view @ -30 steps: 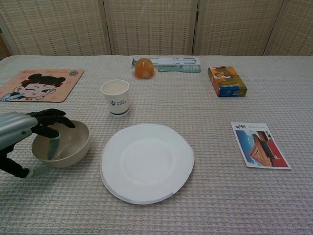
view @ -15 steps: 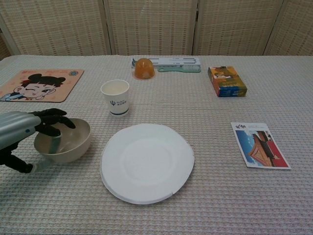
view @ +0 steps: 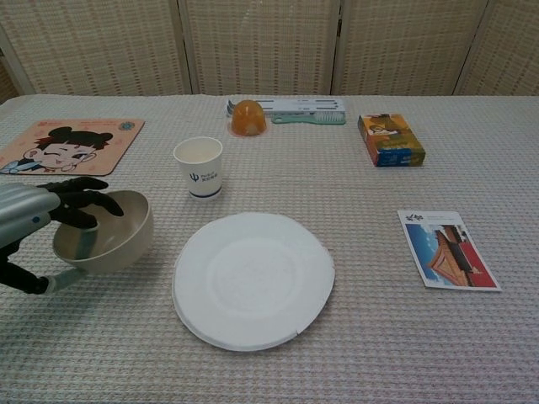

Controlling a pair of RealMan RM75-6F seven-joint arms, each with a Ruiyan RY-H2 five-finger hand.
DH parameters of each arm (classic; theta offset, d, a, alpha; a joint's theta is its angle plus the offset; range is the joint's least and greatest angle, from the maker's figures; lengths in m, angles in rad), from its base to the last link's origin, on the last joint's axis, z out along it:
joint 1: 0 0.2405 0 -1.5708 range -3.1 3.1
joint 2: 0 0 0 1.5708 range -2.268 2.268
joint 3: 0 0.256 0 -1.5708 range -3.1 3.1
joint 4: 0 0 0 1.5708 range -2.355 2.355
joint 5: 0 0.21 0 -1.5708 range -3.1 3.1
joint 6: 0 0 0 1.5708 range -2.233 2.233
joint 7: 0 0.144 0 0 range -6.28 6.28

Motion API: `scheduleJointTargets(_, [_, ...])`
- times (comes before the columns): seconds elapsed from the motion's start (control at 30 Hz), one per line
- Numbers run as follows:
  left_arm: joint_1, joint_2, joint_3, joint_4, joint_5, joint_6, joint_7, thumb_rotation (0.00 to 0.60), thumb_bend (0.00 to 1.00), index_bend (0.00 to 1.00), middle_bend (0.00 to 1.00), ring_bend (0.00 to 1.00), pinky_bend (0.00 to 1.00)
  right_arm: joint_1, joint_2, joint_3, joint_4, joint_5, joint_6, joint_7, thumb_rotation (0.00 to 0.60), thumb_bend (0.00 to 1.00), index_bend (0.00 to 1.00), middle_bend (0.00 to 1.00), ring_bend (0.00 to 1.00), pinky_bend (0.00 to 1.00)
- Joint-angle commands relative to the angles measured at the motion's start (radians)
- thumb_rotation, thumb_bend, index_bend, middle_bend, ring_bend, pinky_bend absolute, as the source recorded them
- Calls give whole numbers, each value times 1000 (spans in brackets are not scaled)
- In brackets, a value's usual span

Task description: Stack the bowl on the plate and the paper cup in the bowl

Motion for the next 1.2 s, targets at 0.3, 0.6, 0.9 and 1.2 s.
scheduleJointTargets(0.3, [-29, 36, -33, -176, -33, -48, 220, 600, 396, 669, 235, 13, 170, -20, 33, -7, 6, -43, 30, 92, 600, 207, 0, 0, 0, 0])
scheduleJointTargets(0.6, [-95, -27, -90, -265, -136, -149, 427, 600, 395, 671, 236, 13, 170, -28, 74, -12, 32, -73, 24, 228, 600, 208, 0, 0, 0, 0])
scheduleJointTargets(0.9, [-137, -87, -119, -289, -228, -183, 561, 600, 395, 671, 237, 13, 170, -37, 102, -17, 66, -98, 28, 344, 600, 208, 0, 0, 0, 0])
scheduleJointTargets(1.2, [-197, -148, -145, -281, -294, -219, 639, 600, 395, 677, 244, 14, 170, -43, 123, -18, 82, -98, 24, 410, 600, 208, 0, 0, 0, 0])
